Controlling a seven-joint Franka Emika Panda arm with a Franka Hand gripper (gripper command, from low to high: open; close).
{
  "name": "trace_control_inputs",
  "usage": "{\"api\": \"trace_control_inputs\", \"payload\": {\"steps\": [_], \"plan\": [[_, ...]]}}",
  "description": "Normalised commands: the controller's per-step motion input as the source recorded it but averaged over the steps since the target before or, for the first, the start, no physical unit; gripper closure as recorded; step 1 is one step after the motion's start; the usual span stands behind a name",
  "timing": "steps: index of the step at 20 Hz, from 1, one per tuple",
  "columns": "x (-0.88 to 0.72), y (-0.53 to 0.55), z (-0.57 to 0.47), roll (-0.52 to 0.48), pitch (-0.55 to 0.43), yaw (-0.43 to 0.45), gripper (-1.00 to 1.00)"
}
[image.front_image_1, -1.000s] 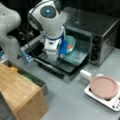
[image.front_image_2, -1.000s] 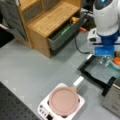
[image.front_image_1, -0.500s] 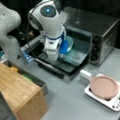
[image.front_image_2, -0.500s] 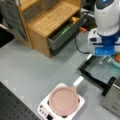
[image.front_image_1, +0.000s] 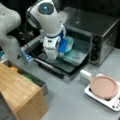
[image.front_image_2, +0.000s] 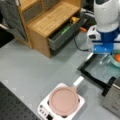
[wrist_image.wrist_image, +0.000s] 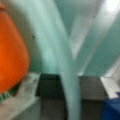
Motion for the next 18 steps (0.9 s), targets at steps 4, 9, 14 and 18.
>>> {"api": "trace_control_inputs", "payload": {"steps": [4, 9, 14, 18], "plan": [[0.22, -0.2, 0.18, -0.219, 0.03, -0.065, 1.0], [0.3, -0.19, 0.13, -0.244, 0.066, -0.042, 1.0], [0.46, -0.27, 0.22, -0.232, 0.107, -0.054, 1.0], [0.6, -0.31, 0.23, -0.183, 0.14, -0.046, 1.0]]}}
